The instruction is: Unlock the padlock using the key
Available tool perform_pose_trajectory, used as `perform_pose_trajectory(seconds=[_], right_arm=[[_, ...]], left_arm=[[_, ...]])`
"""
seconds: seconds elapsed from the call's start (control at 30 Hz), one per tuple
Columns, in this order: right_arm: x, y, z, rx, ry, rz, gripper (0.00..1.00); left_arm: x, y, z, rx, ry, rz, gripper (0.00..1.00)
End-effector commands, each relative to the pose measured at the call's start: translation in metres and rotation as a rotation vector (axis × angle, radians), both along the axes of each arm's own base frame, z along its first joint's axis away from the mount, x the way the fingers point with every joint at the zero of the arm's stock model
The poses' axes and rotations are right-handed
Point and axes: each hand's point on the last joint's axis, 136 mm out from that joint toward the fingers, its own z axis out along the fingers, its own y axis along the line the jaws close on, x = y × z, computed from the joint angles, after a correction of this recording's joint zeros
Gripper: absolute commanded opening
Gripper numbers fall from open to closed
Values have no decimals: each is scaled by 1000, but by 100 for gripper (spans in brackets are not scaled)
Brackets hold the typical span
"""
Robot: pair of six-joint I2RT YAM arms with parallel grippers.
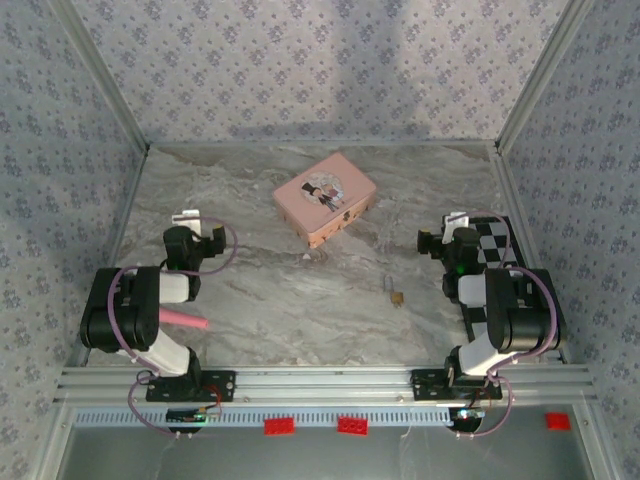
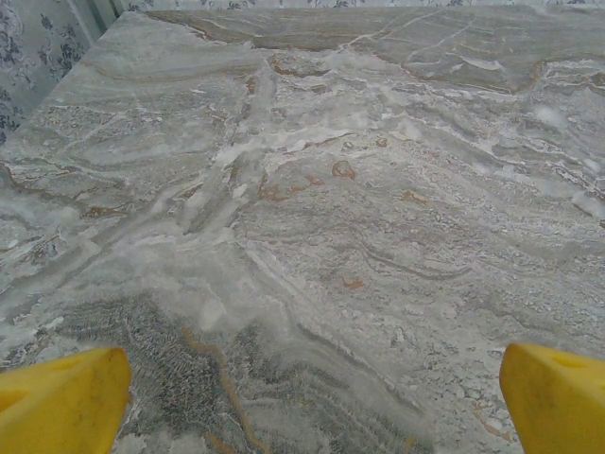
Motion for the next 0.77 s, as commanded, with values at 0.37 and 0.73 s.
perform_pose_trajectory(seconds=[0.37,0.73], right_arm=[[7,-2,12,6,-41,-17,99],[8,-1,12,7,-40,-12,99]], left_arm=[[4,-2,9,-14,-27,-9,100],[4,-2,9,-14,-26,-8,100]])
